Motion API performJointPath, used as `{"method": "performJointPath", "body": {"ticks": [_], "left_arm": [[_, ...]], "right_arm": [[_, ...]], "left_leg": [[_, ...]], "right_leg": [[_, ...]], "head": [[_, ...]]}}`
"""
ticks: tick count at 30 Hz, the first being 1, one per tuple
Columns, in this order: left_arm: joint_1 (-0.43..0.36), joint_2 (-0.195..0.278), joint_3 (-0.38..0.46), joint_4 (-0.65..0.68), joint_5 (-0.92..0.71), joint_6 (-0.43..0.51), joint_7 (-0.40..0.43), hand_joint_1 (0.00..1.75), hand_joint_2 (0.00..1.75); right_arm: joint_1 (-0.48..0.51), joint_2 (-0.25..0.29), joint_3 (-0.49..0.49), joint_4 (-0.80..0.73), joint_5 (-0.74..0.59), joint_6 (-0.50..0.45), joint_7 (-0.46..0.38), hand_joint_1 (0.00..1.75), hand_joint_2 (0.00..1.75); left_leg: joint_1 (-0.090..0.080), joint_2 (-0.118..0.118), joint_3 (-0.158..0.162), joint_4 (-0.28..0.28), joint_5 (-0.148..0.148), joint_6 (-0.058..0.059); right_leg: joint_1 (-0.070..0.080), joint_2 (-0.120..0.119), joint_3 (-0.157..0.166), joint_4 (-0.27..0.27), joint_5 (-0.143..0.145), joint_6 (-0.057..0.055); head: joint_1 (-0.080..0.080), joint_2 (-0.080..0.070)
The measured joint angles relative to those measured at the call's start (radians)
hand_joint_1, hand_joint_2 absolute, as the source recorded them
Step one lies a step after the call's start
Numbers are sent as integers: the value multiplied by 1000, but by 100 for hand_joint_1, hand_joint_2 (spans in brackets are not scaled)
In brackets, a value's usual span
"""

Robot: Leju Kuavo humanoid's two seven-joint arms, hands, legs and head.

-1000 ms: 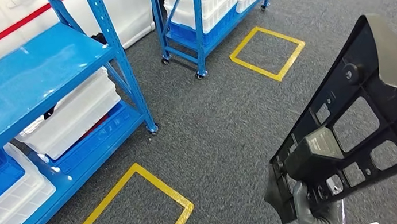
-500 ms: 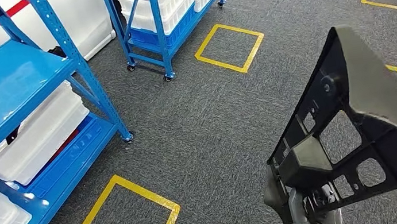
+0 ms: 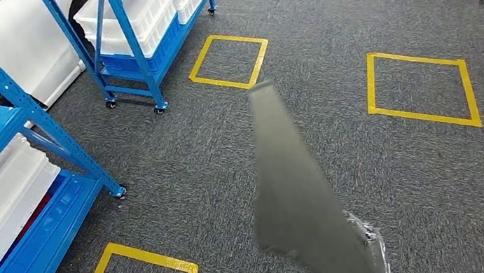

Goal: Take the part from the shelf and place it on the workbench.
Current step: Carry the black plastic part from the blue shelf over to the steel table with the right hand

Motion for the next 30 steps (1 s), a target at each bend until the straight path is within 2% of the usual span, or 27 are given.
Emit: {"method": "performJointPath", "body": {"ticks": [1, 2, 3, 4, 5, 6, 8, 9, 10, 11, 12, 13, 15, 16, 17, 19, 20, 22, 23, 24, 25, 26, 27, 28, 30], "left_arm": [[-5, 0, -12, 0, 5, 0, -2, 0, 0], [-8, 0, -23, -2, 13, -1, -3, 0, 0], [-10, -1, -36, -5, 25, -2, -4, 0, 0], [-12, -2, -52, -10, 41, -5, -4, 0, 0], [-12, -4, -70, -16, 59, -9, -4, 0, 0], [-13, -7, -91, -23, 76, -8, -5, 0, 0], [-18, -16, -143, -33, 103, 11, -5, 0, 0], [-25, -22, -170, -34, 109, 26, -5, 0, 0], [-34, -29, -197, -34, 114, 40, -5, 0, 0], [-43, -37, -221, -34, 118, 48, -5, 0, 0], [-52, -43, -242, -34, 122, 54, -5, 0, 0], [-58, -49, -260, -34, 129, 57, -5, 0, 0], [-63, -58, -291, -34, 148, 59, -5, 0, 0], [-63, -60, -304, -35, 162, 60, -5, 0, 0], [-63, -62, -319, -36, 177, 60, -5, 0, 0], [-65, -66, -347, -41, 203, 62, -5, 0, 0], [-66, -67, -361, -44, 210, 62, -5, 0, 0], [-66, -67, -381, -48, 217, 62, -5, 0, 0], [-64, -66, -388, -50, 220, 63, -5, 0, 0], [-61, -66, -393, -50, 223, 64, -5, 0, 0], [-58, -65, -397, -50, 228, 66, -4, 0, 0], [-56, -64, -401, -50, 233, 69, -4, 0, 0], [-55, -64, -405, -50, 238, 73, -4, 0, 0], [-55, -63, -409, -50, 244, 76, -4, 0, 0], [-54, -59, -414, -50, 256, 81, -4, 0, 0]], "right_arm": [[-8, -9, 19, 0, 14, -11, 0, 175, 175], [-13, -17, 37, 0, 24, -21, 1, 175, 175], [-18, -25, 54, 0, 31, -32, 3, 175, 175], [-22, -34, 70, 1, 38, -42, 4, 175, 175], [-28, -43, 86, 1, 45, -53, 6, 175, 175], [-39, -53, 103, 2, 54, -65, 9, 175, 175], [-65, -69, 140, 8, 75, -93, 17, 175, 175], [-78, -76, 158, 13, 85, -109, 23, 175, 175], [-88, -84, 174, 17, 93, -124, 30, 175, 175], [-97, -91, 186, 21, 101, -138, 37, 175, 175], [-105, -98, 197, 25, 107, -150, 45, 175, 175], [-112, -104, 206, 28, 112, -160, 52, 175, 175], [-125, -113, 221, 32, 119, -172, 62, 175, 175], [-131, -117, 228, 34, 122, -176, 66, 175, 175], [-136, -120, 234, 35, 126, -181, 70, 175, 175], [-140, -124, 243, 37, 132, -188, 77, 175, 175], [-142, -126, 245, 38, 134, -191, 78, 175, 175], [-148, -127, 250, 41, 138, -193, 81, 175, 175], [-152, -127, 254, 43, 140, -194, 82, 175, 175], [-154, -128, 257, 46, 140, -195, 82, 175, 175], [-156, -128, 260, 48, 141, -196, 84, 175, 175], [-156, -129, 261, 49, 143, -199, 86, 175, 175], [-156, -130, 262, 50, 148, -204, 89, 175, 175], [-157, -130, 262, 50, 156, -211, 94, 175, 175], [-157, -131, 262, 50, 178, -227, 105, 175, 175]], "left_leg": [[0, -16, 10, -29, 7, 3], [-2, -23, 13, -38, 4, 6], [-2, -14, 15, -43, 7, 12], [-2, -2, 16, -48, 11, 19], [-1, 10, 18, -53, 16, 27], [0, 24, 18, -59, 21, 34], [-3, 51, 17, -63, 24, 41], [-5, 64, 16, -63, 24, 42], [-7, 76, 15, -63, 24, 42], [-8, 88, 15, -63, 24, 42], [-8, 100, 16, -62, 23, 41], [-8, 111, 18, -63, 21, 39], [-11, 133, 23, -62, 16, 31], [-13, 144, 25, -62, 13, 26], [-14, 156, 27, -61, 11, 21], [-14, 174, 30, -62, 5, 12], [-13, 165, 30, -55, -3, 7], [-9, 114, 5, 12, -48, -1], [-8, 85, -23, 75, -81, -3], [-8, 70, -57, 144, -112, -4], [-7, 63, -86, 199, -128, -6], [-7, 61, -102, 224, -125, -6], [-6, 59, -99, 207, -101, -6], [-4, 52, -79, 155, -62, -6], [2, 8, -27, 25, 0, -4]], "right_leg": [[-1, 11, -4, 3, 1, 5], [-3, 22, -9, 3, 3, 12], [-5, 34, -13, 2, 7, 20], [-6, 34, -16, 2, 8, 26], [-5, 18, -23, 11, 2, 31], [-3, -9, -37, 39, -16, 35], [-5, -68, -90, 149, -75, 43], [-8, -81, -121, 211, -100, 46], [-11, -87, -142, 254, -111, 49], [-13, -91, -146, 262, -104, 50], [-14, -95, -129, 233, -81, 50], [-13, -106, -96, 171, -48, 47], [-2, -151, -28, 41, -5, 35], [4, -166, -10, 3, 2, 28], [10, -171, -5, -12, 1, 23], [10, -145, -7, -16, 4, 14], [8, -133, -6, -20, 7, 10], [1, -111, -3, -27, 13, -2], [1, -100, -2, -27, 13, -6], [2, -87, -3, -26, 13, -8], [2, -73, -4, -25, 13, -9], [3, -59, -4, -22, 12, -9], [2, -44, -4, -19, 10, -9], [2, -29, -4, -14, 8, -7], [0, -1, -8, -3, 3, -1]], "head": [[0, 0], [-1, 0], [-1, 0], [-2, 0], [0, 0], [3, 0], [7, 0], [8, 0], [8, 0], [8, 0], [8, 0], [8, 0], [8, 0], [8, 0], [8, 0], [8, 0], [8, 0], [5, 0], [4, 0], [3, 0], [3, 0], [3, 0], [3, 0], [3, 0], [3, 0]]}}
